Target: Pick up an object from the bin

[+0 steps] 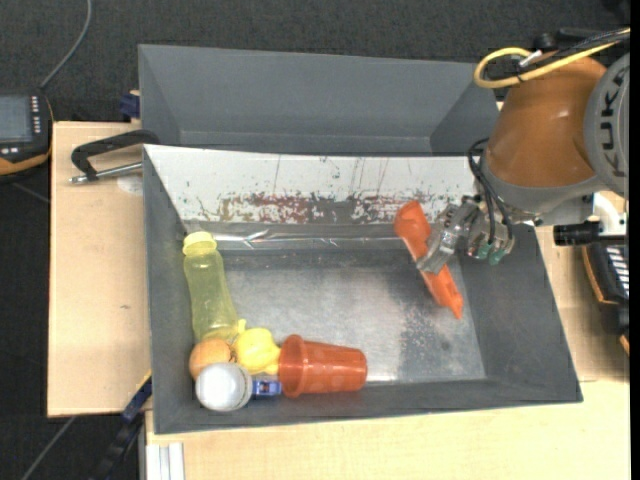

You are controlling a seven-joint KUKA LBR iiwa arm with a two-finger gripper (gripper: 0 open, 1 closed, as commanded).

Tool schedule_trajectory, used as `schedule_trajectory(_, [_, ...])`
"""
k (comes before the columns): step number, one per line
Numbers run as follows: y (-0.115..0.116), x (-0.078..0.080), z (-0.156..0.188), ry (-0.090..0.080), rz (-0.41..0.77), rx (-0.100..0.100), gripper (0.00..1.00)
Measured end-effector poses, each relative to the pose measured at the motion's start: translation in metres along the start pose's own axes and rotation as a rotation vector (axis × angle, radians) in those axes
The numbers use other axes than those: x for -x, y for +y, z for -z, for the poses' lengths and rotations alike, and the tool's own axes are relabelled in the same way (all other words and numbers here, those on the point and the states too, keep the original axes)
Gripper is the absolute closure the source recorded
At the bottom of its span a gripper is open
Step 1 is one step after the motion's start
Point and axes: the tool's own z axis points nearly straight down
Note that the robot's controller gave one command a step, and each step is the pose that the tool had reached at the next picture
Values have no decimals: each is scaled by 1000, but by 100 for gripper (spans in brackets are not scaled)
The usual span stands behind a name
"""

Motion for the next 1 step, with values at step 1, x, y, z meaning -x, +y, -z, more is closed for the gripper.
schedule_trajectory(1, [-5,-10,24,4,8,0,100])
